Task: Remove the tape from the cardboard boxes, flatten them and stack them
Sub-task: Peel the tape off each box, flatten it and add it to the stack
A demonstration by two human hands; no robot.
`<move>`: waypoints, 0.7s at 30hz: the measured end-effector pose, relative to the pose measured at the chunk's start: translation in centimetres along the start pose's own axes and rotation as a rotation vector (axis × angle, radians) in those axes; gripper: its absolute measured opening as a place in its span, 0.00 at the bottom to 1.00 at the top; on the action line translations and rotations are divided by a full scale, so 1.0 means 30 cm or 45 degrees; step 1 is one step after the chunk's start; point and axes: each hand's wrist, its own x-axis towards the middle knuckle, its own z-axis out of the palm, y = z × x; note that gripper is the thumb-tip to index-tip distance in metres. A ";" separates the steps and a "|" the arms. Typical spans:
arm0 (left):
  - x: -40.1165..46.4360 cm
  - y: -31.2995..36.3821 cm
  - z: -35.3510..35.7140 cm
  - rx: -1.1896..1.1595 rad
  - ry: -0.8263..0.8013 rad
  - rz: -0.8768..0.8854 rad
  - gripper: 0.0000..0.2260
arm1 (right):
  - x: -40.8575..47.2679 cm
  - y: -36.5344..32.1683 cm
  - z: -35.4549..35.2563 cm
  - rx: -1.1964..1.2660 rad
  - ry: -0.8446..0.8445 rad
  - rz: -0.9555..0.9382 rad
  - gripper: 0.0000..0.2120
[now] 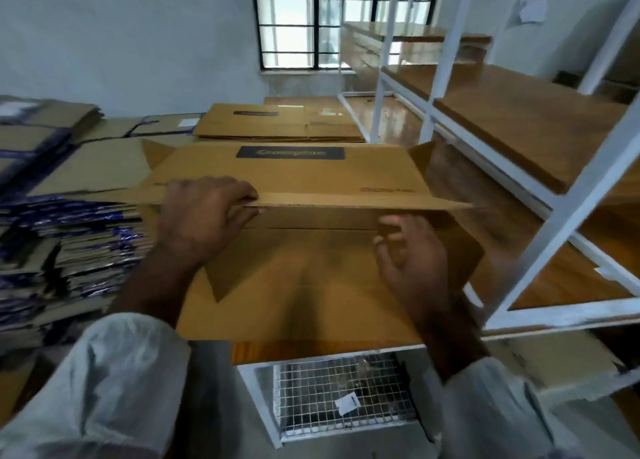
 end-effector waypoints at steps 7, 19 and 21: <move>-0.079 0.052 0.046 0.084 0.043 -0.263 0.14 | 0.058 -0.356 0.065 -0.296 -0.180 -0.592 0.25; -0.298 -0.061 0.246 -0.299 0.346 -1.314 0.28 | 0.182 -0.419 0.105 -0.455 -0.463 -0.308 0.11; -0.254 -0.111 0.246 -0.385 0.218 -1.408 0.37 | 0.180 -0.437 0.106 -0.477 -0.485 -0.259 0.13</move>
